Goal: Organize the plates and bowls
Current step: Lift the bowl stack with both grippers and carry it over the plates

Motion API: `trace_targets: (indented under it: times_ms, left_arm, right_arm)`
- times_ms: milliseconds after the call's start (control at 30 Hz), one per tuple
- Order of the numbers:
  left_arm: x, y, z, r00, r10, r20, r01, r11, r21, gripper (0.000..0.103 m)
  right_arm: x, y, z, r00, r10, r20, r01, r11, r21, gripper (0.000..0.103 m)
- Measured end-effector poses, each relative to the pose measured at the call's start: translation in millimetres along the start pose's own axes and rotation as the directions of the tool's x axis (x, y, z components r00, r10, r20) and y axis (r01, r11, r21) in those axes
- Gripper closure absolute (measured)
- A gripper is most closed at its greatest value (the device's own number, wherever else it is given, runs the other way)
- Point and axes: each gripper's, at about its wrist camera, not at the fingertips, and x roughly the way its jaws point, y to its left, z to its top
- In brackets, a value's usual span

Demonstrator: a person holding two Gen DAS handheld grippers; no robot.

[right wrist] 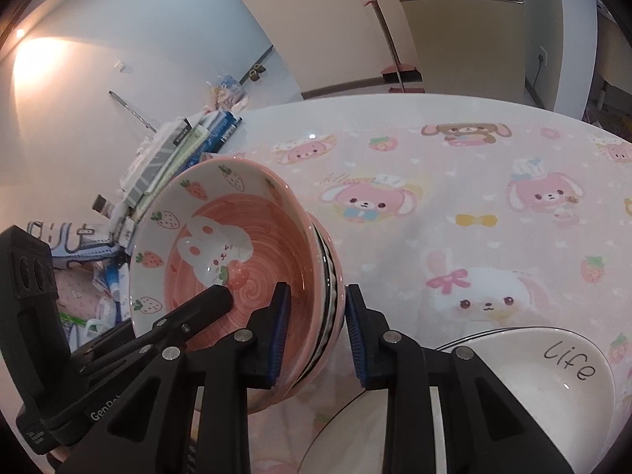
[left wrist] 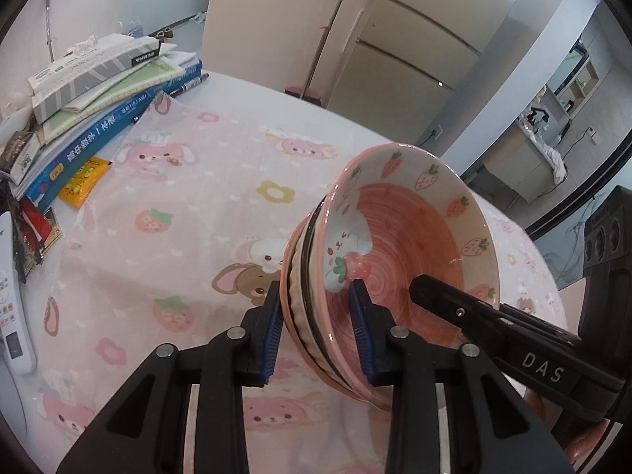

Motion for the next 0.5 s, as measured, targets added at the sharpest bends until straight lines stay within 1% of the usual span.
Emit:
trace_targets:
  times_ms: [100, 200, 367, 500]
  left_arm:
    - [-11.0, 0.8, 1.4, 1.000, -0.016, -0.007, 0.016, 1.000, -0.016, 0.072]
    - [-25.5, -7.5, 0.5, 1.000, -0.023, 0.009, 0.023, 1.000, -0.009, 0.072]
    - [-52.7, -28.8, -2.3, 0.999, -0.021, 0.039, 0.020, 0.999, 0.026, 0.072]
    - [-71.0, -47.3, -4.6, 0.998, -0.028, 0.048, 0.026, 0.998, 0.057, 0.072]
  right_arm:
    - [-14.9, 5.9, -0.7, 1.000, 0.010, 0.007, -0.010, 1.000, 0.000, 0.073]
    - [-34.2, 14.3, -3.2, 0.999, -0.011, 0.037, 0.012, 1.000, -0.026, 0.073]
    - [-68.9, 18.3, -9.9, 0.998, -0.007, 0.060, 0.009, 0.999, -0.038, 0.073]
    - [-101.3, 16.0, -17.1, 0.996, -0.010, 0.089, 0.011, 1.000, -0.017, 0.072]
